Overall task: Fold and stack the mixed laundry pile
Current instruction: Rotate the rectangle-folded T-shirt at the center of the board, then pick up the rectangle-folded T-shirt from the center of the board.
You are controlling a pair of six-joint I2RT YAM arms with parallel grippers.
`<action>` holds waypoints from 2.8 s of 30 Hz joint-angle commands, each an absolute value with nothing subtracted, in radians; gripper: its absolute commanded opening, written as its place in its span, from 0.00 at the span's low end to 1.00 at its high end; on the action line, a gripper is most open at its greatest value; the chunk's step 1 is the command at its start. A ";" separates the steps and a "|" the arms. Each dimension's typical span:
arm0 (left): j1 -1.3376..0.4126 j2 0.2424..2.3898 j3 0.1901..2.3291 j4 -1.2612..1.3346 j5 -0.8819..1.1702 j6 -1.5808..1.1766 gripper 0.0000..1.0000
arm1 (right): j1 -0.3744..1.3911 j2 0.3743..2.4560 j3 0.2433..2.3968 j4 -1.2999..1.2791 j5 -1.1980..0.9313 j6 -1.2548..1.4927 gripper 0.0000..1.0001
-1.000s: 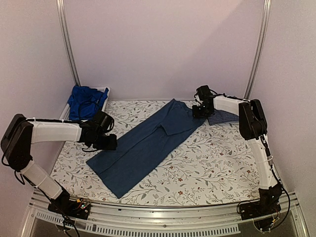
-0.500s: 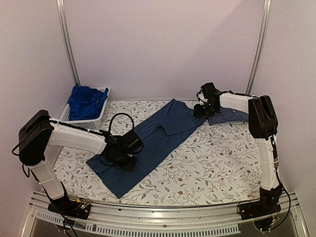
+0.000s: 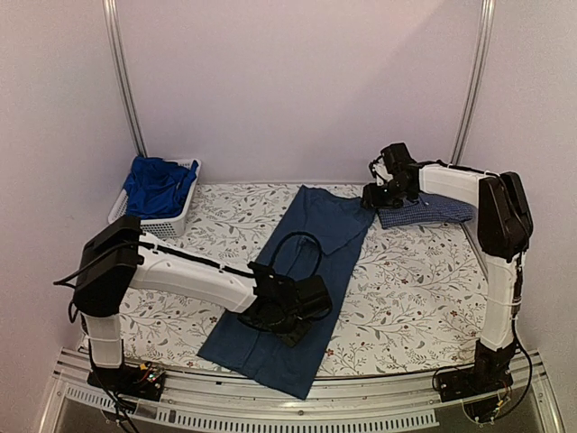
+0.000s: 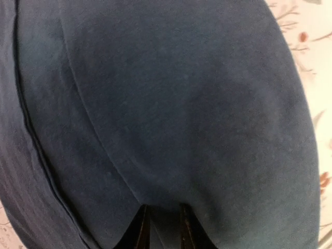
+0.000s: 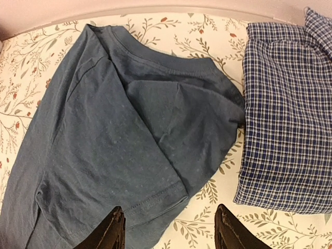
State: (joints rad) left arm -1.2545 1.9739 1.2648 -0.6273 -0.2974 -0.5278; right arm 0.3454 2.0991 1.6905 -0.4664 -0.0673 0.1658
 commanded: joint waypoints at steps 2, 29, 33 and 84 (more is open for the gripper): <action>-1.313 2.105 1.444 -0.682 -0.127 -0.514 0.22 | 0.341 2.032 1.613 -0.471 -0.138 0.179 0.57; -0.785 1.595 1.045 -0.301 -0.057 -0.561 0.27 | 0.431 2.408 1.803 -0.522 -0.027 0.165 0.32; -0.723 1.603 1.018 -0.278 -0.032 -0.558 0.27 | 0.403 2.497 1.927 -0.551 -0.014 0.146 0.31; -0.948 1.302 0.476 -0.088 0.260 -0.855 0.42 | 0.897 1.250 0.628 -0.349 -0.225 0.844 0.57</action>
State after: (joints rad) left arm -0.9127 1.3228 0.5041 -0.1024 0.2352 -0.8062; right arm 0.8158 1.2713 0.6811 -0.3798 -0.2596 0.6876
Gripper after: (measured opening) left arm 0.427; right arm 0.577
